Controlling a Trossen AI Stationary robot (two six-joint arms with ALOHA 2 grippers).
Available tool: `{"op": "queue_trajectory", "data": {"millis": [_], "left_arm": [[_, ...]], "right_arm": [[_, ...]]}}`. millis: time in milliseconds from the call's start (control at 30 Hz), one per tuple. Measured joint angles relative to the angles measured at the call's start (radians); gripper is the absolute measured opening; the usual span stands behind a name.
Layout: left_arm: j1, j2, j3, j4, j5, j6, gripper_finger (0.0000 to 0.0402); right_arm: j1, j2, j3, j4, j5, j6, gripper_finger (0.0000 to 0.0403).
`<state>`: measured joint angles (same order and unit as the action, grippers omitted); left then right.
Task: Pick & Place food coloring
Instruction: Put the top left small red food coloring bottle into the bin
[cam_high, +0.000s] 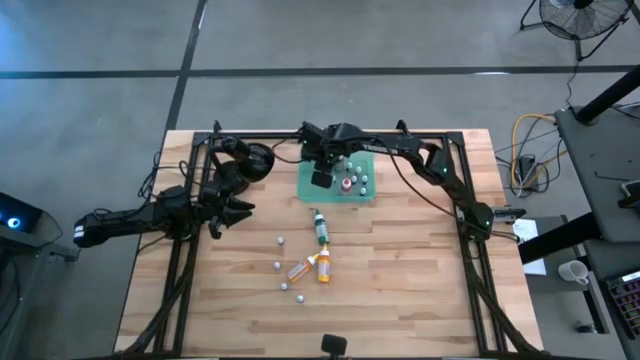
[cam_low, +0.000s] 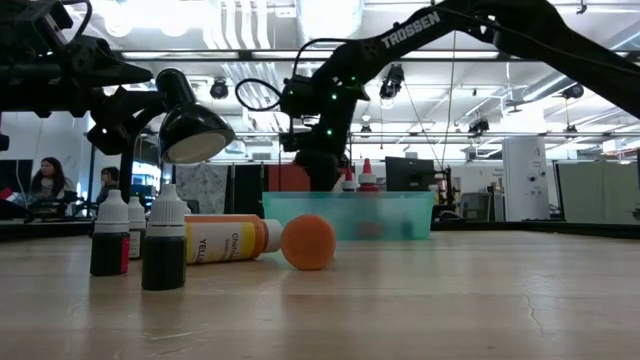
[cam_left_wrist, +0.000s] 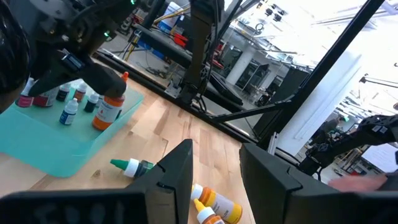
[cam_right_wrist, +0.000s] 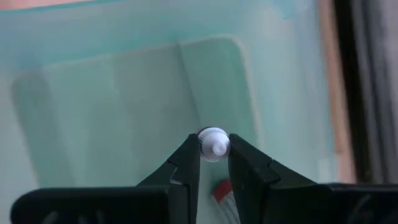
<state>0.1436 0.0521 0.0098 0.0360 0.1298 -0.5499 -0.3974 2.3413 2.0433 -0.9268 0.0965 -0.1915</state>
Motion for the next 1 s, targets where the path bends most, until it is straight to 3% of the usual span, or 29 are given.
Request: {"op": "queue_trajectory", "data": {"millis": [133, 633, 1000], "left_arm": [[0.000, 0.000, 0.000, 0.000, 0.000, 0.000, 0.0106], [0.000, 0.000, 0.000, 0.000, 0.000, 0.000, 0.0106], [-0.001, 0.000, 0.000, 0.000, 0.000, 0.000, 0.0106]], "right_arm": [[-0.016, 0.000, -0.011, 0.000, -0.077, -0.050, 0.0066], [-0.015, 0.000, -0.060, 0.014, -0.071, -0.123, 0.0087], [-0.015, 0.000, 0.002, 0.018, -0.069, -0.124, 0.0136]]}}
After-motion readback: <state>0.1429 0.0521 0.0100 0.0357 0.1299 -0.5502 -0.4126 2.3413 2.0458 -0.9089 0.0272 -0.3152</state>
